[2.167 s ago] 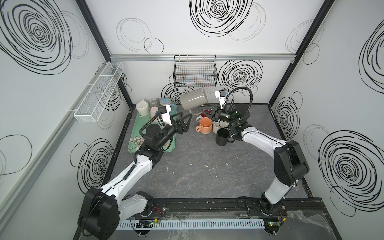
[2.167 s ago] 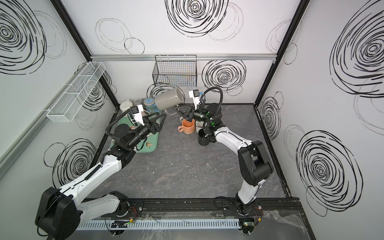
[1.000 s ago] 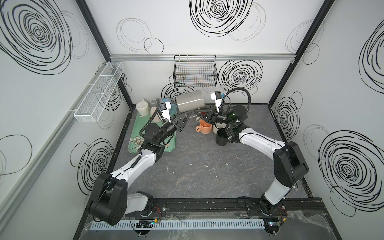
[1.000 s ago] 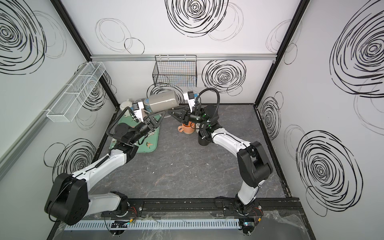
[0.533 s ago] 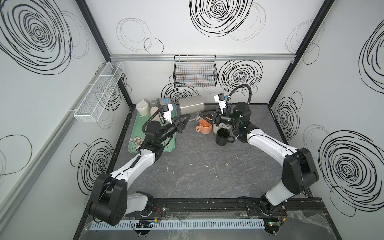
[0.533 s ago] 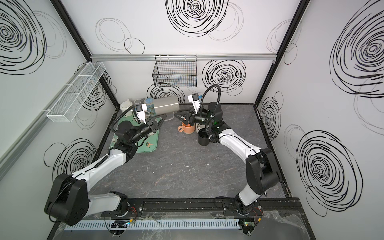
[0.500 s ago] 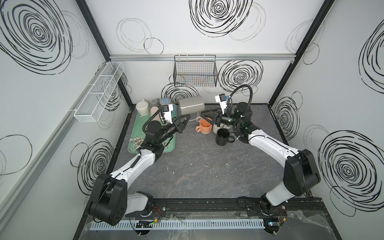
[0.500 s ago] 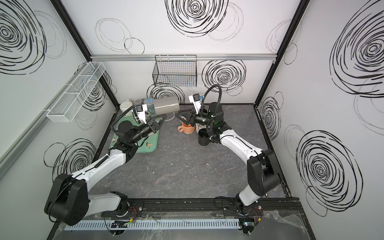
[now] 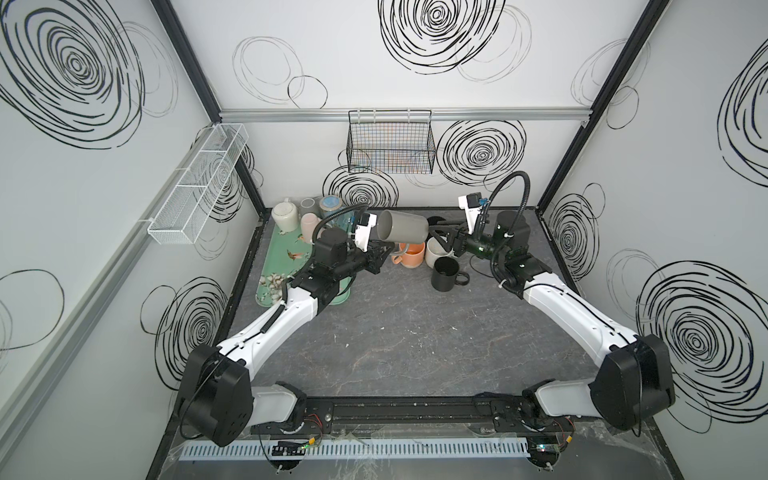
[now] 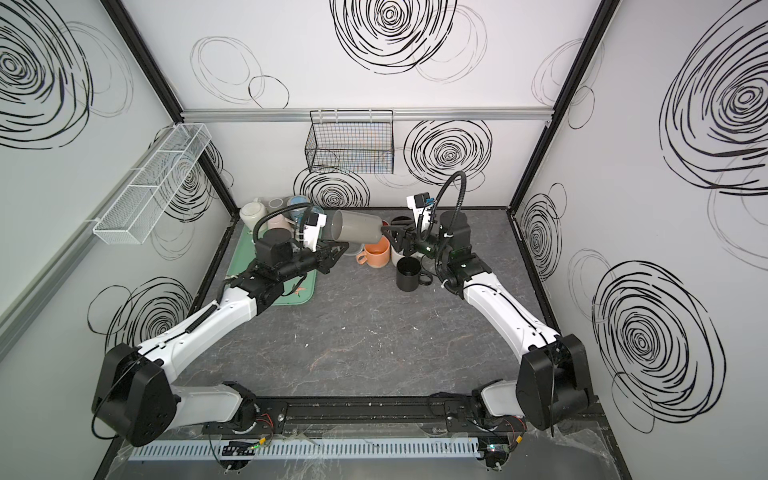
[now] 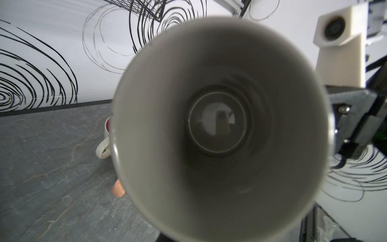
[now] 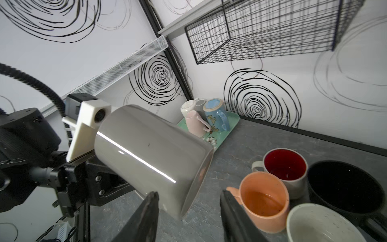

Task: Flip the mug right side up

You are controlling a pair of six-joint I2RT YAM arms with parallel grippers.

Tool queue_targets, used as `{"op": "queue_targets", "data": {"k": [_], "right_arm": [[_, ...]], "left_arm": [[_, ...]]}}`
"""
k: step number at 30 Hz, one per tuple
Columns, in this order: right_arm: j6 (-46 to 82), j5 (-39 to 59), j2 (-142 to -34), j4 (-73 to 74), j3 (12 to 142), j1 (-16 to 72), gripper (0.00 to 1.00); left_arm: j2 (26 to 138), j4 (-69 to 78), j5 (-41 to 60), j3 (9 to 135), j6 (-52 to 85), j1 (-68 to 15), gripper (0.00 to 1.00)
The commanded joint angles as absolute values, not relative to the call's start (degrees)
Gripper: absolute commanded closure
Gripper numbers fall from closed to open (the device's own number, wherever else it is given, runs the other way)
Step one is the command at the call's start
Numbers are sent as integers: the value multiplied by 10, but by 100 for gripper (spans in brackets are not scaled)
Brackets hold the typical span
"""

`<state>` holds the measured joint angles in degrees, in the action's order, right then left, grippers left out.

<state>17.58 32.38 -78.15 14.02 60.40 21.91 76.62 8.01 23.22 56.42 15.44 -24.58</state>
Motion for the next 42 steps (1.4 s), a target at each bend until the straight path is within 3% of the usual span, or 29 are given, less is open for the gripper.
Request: {"op": "queue_targets", "data": {"k": [1, 19, 42], "right_arm": [[165, 305, -762, 111, 599, 205, 49], [190, 316, -765, 99, 577, 161, 51], [192, 318, -780, 86, 577, 151, 51]], "left_arm": [[778, 32, 181, 625, 39, -261, 100], [949, -233, -16, 801, -224, -368, 100], [1069, -217, -66, 848, -279, -371, 100]]}}
